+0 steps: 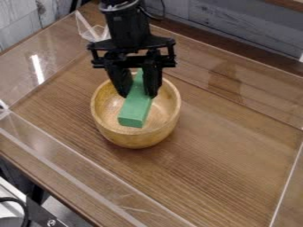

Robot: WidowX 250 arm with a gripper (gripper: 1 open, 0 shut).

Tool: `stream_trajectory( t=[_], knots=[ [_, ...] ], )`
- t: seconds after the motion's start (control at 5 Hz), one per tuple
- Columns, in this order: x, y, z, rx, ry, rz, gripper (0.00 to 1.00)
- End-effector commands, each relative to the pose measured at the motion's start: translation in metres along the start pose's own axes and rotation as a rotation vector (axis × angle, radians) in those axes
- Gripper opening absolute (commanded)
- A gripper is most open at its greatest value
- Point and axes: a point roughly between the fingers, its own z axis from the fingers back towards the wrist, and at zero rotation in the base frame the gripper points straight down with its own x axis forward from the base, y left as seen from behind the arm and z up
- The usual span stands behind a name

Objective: Put the green block in the brown bowl

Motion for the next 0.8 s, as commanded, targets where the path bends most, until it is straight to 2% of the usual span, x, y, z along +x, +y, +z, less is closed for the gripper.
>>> stream_trajectory(
  t=[0.0, 0.6],
  knots=[
    [0.0024, 0.0, 0.0102, 0.004, -0.063, -0.015, 0.0],
    [0.0008, 0.0015, 0.0034, 0.021, -0.078, -0.029, 0.0]
  ],
)
